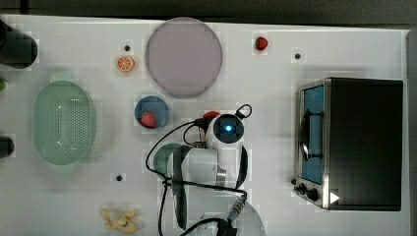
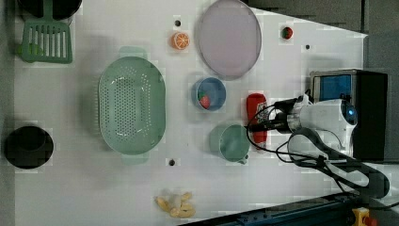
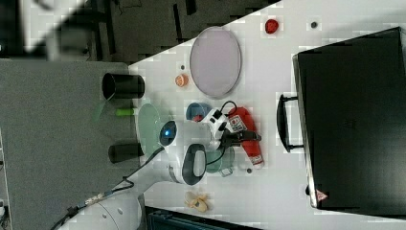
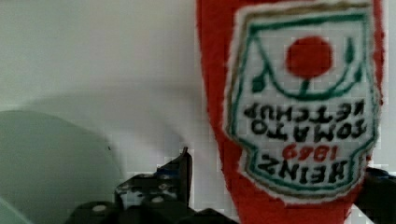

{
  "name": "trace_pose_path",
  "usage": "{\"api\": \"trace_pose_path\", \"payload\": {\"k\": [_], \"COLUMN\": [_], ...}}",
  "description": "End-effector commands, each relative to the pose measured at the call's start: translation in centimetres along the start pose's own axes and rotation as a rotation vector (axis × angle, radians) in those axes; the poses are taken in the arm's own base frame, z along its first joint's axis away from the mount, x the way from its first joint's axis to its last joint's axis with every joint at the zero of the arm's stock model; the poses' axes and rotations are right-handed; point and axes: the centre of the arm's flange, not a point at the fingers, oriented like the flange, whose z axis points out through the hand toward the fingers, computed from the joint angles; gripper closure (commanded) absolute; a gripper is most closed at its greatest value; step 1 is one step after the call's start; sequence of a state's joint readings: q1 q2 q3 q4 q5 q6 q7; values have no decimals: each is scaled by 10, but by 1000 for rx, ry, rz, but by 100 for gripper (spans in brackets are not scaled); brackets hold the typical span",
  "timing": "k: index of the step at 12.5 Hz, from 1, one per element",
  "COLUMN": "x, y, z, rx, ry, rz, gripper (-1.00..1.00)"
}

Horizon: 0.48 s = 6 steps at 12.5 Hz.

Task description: Pick ketchup from table and place on plate.

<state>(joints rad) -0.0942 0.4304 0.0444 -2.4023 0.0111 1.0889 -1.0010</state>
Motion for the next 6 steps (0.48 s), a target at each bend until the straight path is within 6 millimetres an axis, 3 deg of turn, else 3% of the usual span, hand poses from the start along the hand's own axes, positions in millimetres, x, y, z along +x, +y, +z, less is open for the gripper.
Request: {"api": "trace_pose_path", "payload": {"k": [1, 2, 4, 5, 6], "x": [17, 17, 17, 18, 19], "y": [8, 9, 10, 10, 10], "z": [-23, -22, -22, -25, -30], "rx": [-23, -24, -27, -29, -31], "ry": [88, 93, 101, 107, 116], "rz": [-23, -22, -20, -20, -20], "gripper": [-100, -91, -43, -30, -30]}}
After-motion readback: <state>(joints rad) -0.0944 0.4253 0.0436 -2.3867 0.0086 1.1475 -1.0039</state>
